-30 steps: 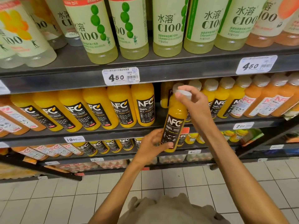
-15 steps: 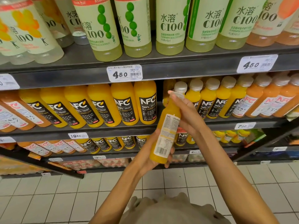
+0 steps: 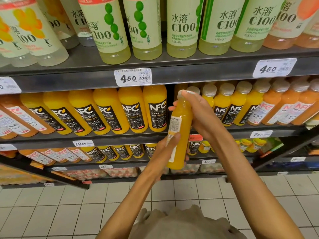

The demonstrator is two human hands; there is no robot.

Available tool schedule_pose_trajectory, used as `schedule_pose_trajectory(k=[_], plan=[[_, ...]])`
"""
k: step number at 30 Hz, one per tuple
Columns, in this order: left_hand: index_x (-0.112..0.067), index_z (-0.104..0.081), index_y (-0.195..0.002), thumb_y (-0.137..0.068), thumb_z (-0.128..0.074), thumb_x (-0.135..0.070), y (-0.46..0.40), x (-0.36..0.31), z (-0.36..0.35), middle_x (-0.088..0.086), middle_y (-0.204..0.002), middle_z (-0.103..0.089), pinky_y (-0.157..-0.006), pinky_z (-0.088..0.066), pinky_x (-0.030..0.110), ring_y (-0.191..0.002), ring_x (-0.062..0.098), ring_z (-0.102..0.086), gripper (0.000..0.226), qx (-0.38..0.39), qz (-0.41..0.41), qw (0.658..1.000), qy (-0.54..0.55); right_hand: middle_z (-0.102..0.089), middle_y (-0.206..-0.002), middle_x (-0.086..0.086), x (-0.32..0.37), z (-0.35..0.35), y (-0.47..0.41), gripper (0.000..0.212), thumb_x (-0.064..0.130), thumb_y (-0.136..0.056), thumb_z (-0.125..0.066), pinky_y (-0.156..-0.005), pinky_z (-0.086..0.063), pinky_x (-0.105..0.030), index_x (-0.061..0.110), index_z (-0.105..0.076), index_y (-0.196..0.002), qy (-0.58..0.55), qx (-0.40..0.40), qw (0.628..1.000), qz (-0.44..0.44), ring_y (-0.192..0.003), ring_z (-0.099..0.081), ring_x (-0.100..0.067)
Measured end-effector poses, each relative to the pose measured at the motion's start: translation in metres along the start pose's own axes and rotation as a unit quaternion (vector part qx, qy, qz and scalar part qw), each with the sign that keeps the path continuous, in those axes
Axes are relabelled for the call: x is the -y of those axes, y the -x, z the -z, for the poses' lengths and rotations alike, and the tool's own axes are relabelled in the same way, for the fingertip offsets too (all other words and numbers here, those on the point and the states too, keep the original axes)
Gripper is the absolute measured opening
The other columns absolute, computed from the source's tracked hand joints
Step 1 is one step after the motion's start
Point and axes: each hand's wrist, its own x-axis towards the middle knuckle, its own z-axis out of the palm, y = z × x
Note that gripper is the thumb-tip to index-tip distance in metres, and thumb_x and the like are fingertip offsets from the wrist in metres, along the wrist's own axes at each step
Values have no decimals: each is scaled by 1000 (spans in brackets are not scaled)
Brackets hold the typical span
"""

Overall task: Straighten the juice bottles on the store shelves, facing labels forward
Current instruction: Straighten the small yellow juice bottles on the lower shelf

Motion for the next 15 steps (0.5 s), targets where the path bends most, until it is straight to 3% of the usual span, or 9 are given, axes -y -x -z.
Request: schedule_pose_trajectory(k=[3,5,7,9,12,15], plan=[[-9,-56,-112,-79,-56,-64,5,-3,6,11,-80,-65,-58,-52,31,-62,20,-62,64,141,87,974,152,-70,-83,-5,-3,2,2,31,33,-88,-60,-78,-57,-36,14,-57,-113,-141,25,990,1,-88,-70,-24],[-6,-55,-112,-78,-56,-65,5,0,5,11,-82,-66,-60,-52,31,-64,20,-63,68,176,106,961,185,-67,-82,-4,-5,2,3,29,32,-90,-58,-78,-55,-37,14,-56,-112,-170,23,985,1,-79,-68,-22],[-7,-55,-118,-83,-44,-66,0,5,4,14,-91,-69,-67,-55,33,-75,23,-67,70,145,91,974,145,-64,-78,-2,-6,1,2,25,31,-92,-57,-67,-54,-32,14,-53,-111,-141,2,990,11,-69,-64,-18],[-20,-58,-121,-86,-36,-63,-4,10,5,14,-106,-70,-81,-56,39,-94,24,-68,60,53,43,995,66,-63,-79,-1,-4,0,3,23,31,-93,-58,-58,-52,-27,17,-52,-110,-52,-38,997,41,-68,-65,-15],[-34,-55,-124,-84,-41,-61,-5,12,7,-3,-122,-66,-98,-49,38,-113,13,-61,50,-49,-7,997,-57,-63,-89,-2,-1,-2,4,27,35,-94,-56,-61,-53,-25,19,-50,-114,66,-95,991,70,-74,-67,-11],[-44,-53,-112,-77,-58,-55,-3,11,8,-17,-109,-67,-80,-50,16,-102,-3,-63,37,-38,-23,988,-147,-63,-95,-4,4,-2,5,28,30,-96,-54,-70,-53,-31,17,-46,-120,79,-84,992,50,-81,-67,-11]])
